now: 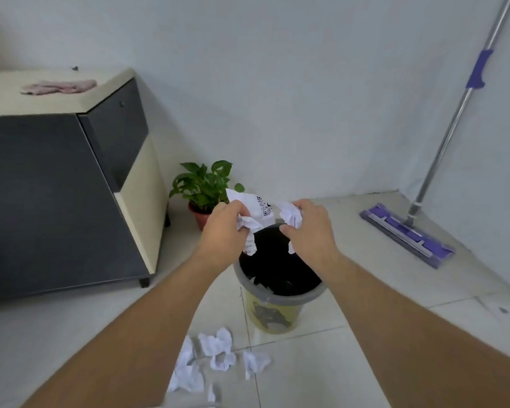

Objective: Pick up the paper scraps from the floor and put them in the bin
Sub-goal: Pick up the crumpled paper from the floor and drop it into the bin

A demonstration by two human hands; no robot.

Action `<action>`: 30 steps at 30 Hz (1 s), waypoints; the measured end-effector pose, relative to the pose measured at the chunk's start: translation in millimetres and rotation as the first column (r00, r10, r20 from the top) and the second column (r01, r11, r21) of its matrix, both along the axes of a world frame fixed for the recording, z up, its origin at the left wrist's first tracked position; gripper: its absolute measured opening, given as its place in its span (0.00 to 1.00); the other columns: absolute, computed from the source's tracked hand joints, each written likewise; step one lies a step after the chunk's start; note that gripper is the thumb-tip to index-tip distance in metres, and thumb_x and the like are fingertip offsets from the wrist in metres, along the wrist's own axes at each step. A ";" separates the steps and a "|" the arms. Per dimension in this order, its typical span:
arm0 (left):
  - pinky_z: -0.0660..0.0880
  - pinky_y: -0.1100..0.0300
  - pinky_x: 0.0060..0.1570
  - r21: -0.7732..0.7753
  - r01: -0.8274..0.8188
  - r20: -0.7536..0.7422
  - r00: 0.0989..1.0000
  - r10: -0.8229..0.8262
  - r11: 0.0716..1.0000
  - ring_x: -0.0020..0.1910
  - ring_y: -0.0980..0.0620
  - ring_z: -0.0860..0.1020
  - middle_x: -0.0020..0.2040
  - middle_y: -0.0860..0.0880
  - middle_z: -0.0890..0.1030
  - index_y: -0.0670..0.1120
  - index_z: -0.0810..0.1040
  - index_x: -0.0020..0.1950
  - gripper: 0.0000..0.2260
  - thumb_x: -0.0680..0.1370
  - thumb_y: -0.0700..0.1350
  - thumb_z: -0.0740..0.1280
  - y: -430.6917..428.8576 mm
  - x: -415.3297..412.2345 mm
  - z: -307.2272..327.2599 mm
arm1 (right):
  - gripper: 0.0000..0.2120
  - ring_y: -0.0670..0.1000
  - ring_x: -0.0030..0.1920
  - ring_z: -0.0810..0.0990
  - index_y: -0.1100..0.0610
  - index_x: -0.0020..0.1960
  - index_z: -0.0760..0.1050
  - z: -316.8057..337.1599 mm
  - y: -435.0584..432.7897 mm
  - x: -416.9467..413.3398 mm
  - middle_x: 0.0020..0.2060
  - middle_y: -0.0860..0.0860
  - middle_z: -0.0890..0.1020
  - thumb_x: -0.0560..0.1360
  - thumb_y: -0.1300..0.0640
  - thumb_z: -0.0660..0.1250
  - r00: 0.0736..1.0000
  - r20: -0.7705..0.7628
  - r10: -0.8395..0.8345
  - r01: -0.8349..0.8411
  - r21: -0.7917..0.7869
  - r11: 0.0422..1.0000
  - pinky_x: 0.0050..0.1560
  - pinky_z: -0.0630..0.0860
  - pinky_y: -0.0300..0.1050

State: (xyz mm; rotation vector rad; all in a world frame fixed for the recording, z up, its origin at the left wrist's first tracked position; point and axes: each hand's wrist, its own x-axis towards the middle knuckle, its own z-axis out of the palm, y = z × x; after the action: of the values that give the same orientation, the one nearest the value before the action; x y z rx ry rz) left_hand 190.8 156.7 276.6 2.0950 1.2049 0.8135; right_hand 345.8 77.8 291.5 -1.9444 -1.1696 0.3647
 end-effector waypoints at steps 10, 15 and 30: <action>0.70 0.62 0.34 -0.073 -0.016 -0.057 0.998 0.012 0.997 0.38 0.53 0.74 0.45 0.49 0.74 0.51 0.73 0.45 0.09 0.72 0.37 0.67 3.3 45.6 -46.5 | 0.22 0.54 0.44 0.77 0.56 0.64 0.71 -44.8 13.4 32.1 0.59 0.57 0.75 0.72 0.59 0.72 0.997 0.025 -0.074 0.076 -0.071 0.995 0.47 0.76 0.49; 0.81 0.46 0.52 -0.396 0.038 0.029 0.999 -0.029 0.917 0.48 0.48 0.79 0.53 0.46 0.77 0.46 0.71 0.69 0.27 0.71 0.43 0.74 5.5 57.0 -73.2 | 0.25 0.60 0.59 0.76 0.64 0.68 0.66 -67.4 31.9 34.4 0.64 0.61 0.73 0.75 0.54 0.67 0.984 -0.122 -0.133 0.115 -0.143 0.983 0.60 0.74 0.53; 0.79 0.46 0.58 -0.380 -0.077 0.066 0.992 0.110 0.922 0.57 0.51 0.77 0.64 0.51 0.76 0.53 0.72 0.69 0.25 0.73 0.52 0.72 18.6 -28.1 -96.8 | 0.28 0.51 0.40 0.80 0.47 0.78 0.52 -84.1 25.5 11.5 0.79 0.55 0.43 0.81 0.49 0.58 0.968 0.215 0.127 -0.014 -0.462 0.887 0.50 0.79 0.48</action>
State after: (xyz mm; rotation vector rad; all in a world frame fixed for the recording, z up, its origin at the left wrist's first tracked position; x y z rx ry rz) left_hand 162.7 175.3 179.8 1.6854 1.3062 0.6452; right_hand 357.3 103.3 207.3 -2.4129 -1.4088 0.4905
